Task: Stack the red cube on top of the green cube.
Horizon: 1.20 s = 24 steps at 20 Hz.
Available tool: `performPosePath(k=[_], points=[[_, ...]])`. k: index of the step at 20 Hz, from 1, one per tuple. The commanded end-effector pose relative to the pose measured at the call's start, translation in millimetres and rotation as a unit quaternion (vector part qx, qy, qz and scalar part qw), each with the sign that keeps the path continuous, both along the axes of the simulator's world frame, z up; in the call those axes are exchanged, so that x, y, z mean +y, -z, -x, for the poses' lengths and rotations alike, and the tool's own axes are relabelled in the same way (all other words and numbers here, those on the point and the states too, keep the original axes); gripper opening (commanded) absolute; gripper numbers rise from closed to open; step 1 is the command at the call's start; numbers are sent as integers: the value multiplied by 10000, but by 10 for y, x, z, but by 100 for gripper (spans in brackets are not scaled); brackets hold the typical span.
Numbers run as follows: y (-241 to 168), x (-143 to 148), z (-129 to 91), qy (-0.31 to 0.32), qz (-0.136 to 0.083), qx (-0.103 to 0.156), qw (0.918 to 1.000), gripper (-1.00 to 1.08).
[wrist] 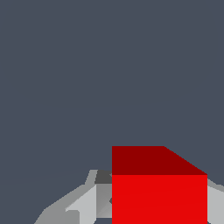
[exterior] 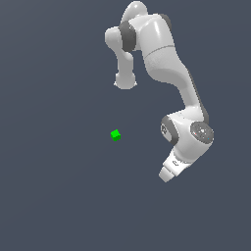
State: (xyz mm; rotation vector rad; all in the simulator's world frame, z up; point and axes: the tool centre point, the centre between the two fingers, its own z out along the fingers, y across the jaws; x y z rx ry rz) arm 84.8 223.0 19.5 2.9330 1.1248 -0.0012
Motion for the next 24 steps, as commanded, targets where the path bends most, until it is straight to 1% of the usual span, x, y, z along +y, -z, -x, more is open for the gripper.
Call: performPosePath(k=[1,7,11,15,20,24], points=[[-5,1,-3,0,-1,-4,10000,-100],[-11,-2,0,1,-1,0,10000,-100],[-107,-5,5,1,-1,0,10000,-100],[-320,-7,9,1,-1,0,10000,-100],[-700,-5,14,-1,1,-3,10000,-100],[-904,-5,14,-1,1,-3,10000,-100]])
